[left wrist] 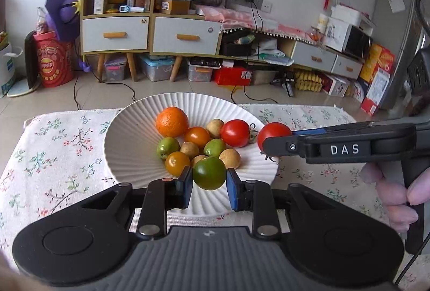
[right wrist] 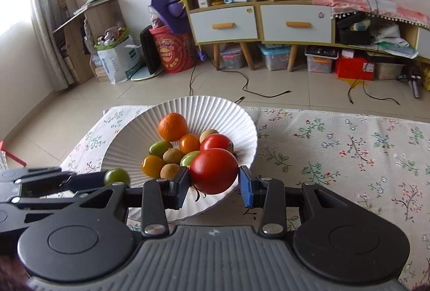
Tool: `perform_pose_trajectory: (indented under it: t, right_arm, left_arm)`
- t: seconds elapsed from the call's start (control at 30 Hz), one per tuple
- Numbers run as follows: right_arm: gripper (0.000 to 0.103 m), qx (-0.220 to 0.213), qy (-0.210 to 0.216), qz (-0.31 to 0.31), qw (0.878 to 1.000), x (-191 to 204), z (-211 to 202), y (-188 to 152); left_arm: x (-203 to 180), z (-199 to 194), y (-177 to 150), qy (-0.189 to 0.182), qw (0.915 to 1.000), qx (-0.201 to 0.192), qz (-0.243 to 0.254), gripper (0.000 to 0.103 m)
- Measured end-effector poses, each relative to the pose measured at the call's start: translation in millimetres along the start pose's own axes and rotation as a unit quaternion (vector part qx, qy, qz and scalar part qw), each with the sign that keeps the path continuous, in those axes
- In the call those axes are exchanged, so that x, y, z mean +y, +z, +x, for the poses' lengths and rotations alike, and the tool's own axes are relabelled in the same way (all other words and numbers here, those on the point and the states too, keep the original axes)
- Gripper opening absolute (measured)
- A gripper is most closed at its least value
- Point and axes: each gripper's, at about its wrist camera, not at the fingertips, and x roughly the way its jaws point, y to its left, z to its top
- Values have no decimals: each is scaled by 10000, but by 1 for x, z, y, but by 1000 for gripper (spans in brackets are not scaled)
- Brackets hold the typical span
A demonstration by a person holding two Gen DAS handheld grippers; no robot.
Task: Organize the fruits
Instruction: 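Carry the green tomato and red tomato into the white bowl, then open both grippers and withdraw them toward the two remaining oranges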
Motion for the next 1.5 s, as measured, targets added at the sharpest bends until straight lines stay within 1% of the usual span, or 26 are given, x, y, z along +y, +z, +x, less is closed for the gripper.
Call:
perform_pose_trajectory:
  t: [0.1,0.2,0.33,0.57,0.8,1.0,1.17,1.23,1.37,1.5]
  right_arm:
    - [36,74,-83,-199,9997,2,6,-1]
    - [36,11,-67,-297,9995,0,7,1]
    - [36,-32,14,-270,9996,-3,8,3]
    - [36,-30,58,-315,9995,-2,11,4]
    - [36,-21,113,-318,9994,-2,14,4]
    - [38,-22,147,-268,9995,-3,13,4]
    - [39,-27,172,-256,9995,-3,12,5]
    - [42,-43,161,-233,9996,-4,11,5]
    - [42,-73,153,-196,9997,-3,8,7]
    - [46,-121,145,-197,9996,-2,5,9]
  left_arm:
    - [1,9,-4,9,9999,92,52,24]
    - [3,15,-7,-43,9999,144,-11,24]
    - [1,20,-6,-114,9998,159,59,24]
    - [-1,28,0,-218,9996,163,2,24]
    - [-2,32,3,-236,9996,147,-49,25]
    - [-3,33,5,-234,9996,166,11,25]
    - [-2,32,6,-203,9996,206,0,30]
    - [-2,30,7,-192,9996,205,23,34]
    - [-2,27,8,-174,9996,210,56,40]
    - [-2,22,10,-144,9996,222,75,47]
